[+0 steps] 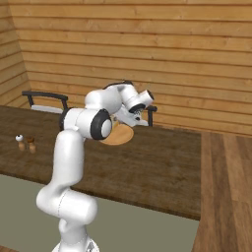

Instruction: Start the toaster. Once the lever pops up, take the bread to the plate on the dining counter.

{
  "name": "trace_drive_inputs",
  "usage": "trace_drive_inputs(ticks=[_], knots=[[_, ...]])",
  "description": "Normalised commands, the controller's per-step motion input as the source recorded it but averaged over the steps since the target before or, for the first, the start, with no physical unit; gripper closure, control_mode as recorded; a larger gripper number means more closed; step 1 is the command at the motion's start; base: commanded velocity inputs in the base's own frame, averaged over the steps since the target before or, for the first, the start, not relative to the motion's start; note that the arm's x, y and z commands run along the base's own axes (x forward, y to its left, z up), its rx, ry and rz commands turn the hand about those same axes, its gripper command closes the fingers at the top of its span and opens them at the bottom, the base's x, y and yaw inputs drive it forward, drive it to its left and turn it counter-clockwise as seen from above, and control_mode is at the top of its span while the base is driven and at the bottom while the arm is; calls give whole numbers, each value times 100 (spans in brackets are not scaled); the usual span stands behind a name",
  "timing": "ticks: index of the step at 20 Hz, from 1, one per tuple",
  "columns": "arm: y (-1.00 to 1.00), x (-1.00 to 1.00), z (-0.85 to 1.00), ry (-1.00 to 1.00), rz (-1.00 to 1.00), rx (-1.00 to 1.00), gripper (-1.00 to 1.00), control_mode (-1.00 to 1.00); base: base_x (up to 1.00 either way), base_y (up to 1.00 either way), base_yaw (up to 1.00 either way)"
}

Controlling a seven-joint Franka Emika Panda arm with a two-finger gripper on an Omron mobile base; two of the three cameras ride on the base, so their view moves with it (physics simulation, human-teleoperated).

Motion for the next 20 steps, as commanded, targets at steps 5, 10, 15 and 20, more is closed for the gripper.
trace_drive_inputs(ticks=[5, 10, 15, 20], knots=[[30, 6, -43, -8, 0, -6, 100, -100, 0, 0, 0], [-3, 28, -14, -5, 0, -2, 100, -100, 0, 0, 0], [0, 4, -18, -4, 0, 0, 100, -100, 0, 0, 0], [-4, 0, -12, 0, 0, -1, -100, -100, 0, 0, 0]])
